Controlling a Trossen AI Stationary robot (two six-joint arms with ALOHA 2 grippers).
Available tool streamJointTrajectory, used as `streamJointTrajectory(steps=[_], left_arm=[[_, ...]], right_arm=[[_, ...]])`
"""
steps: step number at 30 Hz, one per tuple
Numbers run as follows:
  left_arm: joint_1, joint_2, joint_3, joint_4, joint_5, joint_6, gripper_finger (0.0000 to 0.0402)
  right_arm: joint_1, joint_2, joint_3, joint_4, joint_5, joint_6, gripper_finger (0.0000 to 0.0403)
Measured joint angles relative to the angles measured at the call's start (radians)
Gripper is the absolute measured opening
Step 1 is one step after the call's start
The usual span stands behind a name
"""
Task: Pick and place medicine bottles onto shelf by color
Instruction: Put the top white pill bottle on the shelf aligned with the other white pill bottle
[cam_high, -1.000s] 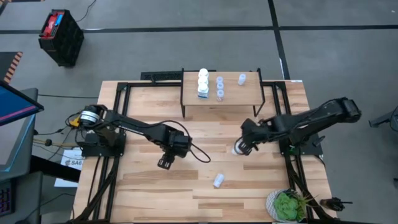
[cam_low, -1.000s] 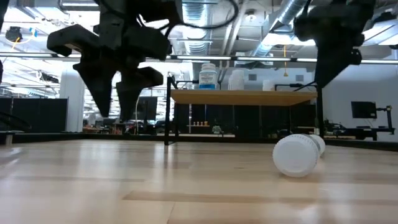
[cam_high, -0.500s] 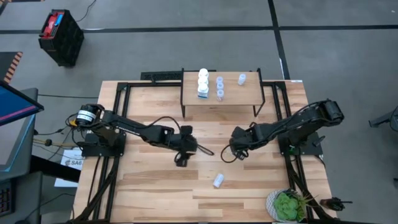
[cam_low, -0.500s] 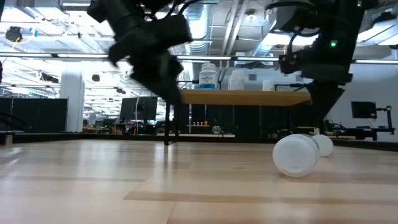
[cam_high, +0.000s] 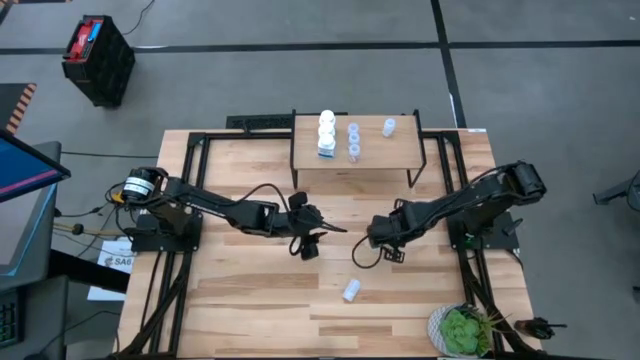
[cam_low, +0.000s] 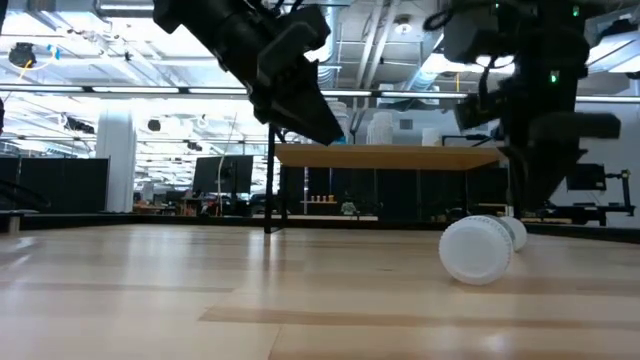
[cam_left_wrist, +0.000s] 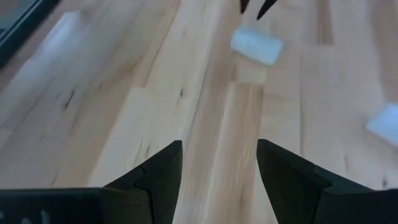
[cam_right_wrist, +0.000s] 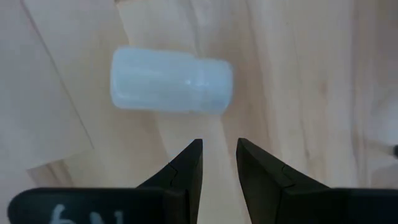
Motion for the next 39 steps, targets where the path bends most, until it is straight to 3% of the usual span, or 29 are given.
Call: streamJointTrajectory(steps=[9, 13, 20, 24, 31, 39], left_arm=[[0.000, 0.000, 0.000, -0.078, -0.043, 0.011, 0.0194], [0.000, 0.000, 0.000, -0.078, -0.079, 0.024, 0.0194], [0.005, 0.000, 0.000, -0.071, -0.085, 0.048, 0.0194], [0.005, 0.000, 0.000, -0.072, -0.082, 0.048, 0.0194], [0.005, 0.001, 0.000, -0.076, -0.081, 0.048, 0.0194], [0.005, 0.001, 0.001, -0.067, -0.080, 0.047, 0.0194]], right_arm=[[0.067, 0.137, 0.002, 0.179, -0.093, 0.008, 0.0120], [0.080, 0.163, 0.035, 0.205, -0.094, 0.022, 0.0120], [0.064, 0.144, 0.062, 0.436, -0.058, -0.055, 0.0120], [0.064, 0.123, 0.118, 0.342, -0.041, -0.094, 0.0120], [0.068, 0.118, 0.127, 0.202, -0.014, -0.003, 0.0120], [0.082, 0.148, 0.094, 0.185, -0.001, 0.036, 0.0120]])
